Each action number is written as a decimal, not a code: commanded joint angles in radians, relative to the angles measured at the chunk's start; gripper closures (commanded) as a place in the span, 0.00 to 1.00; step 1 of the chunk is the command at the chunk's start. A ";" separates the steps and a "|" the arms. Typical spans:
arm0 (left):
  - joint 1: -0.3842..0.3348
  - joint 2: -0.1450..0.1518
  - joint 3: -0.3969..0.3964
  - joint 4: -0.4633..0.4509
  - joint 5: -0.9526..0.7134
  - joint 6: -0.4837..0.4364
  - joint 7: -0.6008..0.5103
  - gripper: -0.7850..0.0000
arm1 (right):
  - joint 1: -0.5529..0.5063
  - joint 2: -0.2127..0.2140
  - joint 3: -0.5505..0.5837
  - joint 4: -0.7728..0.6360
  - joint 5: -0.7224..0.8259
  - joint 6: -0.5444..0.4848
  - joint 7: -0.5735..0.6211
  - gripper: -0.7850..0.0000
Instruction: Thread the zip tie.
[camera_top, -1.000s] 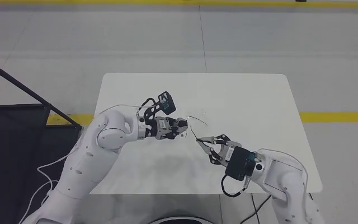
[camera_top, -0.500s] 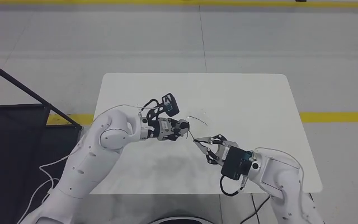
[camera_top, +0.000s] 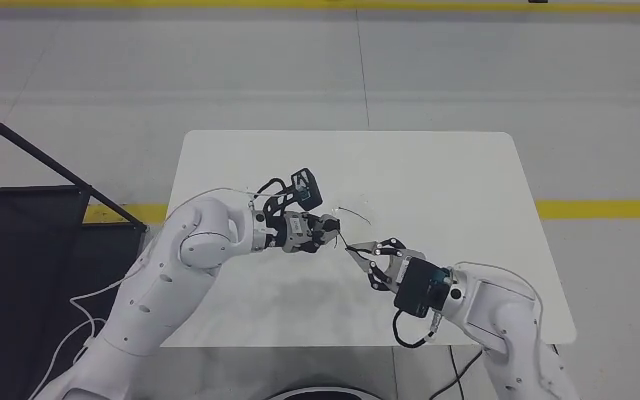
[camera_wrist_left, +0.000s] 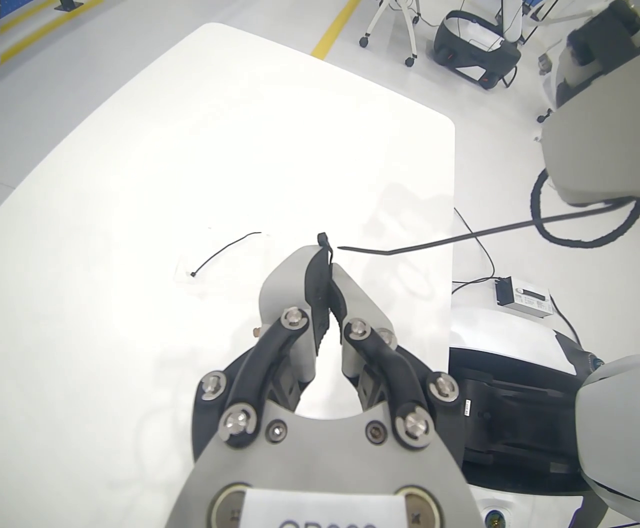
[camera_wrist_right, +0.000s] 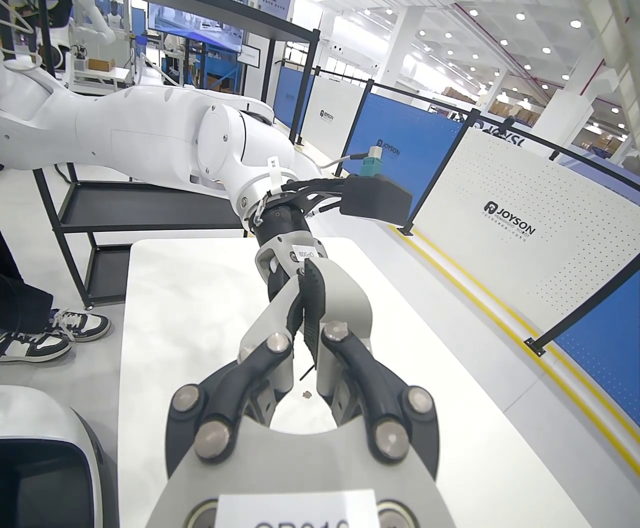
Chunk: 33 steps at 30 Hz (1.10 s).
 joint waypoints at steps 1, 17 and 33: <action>0.001 0.001 0.000 -0.002 0.002 0.001 0.001 1.00 | 0.001 0.001 -0.001 0.002 0.004 0.004 0.004 1.00; 0.005 0.012 0.007 -0.010 0.004 -0.005 0.009 1.00 | 0.013 0.012 -0.008 0.009 0.035 0.018 0.017 1.00; -0.001 0.020 0.017 -0.010 -0.001 0.002 0.019 1.00 | 0.008 0.023 -0.009 0.007 0.038 0.023 0.004 1.00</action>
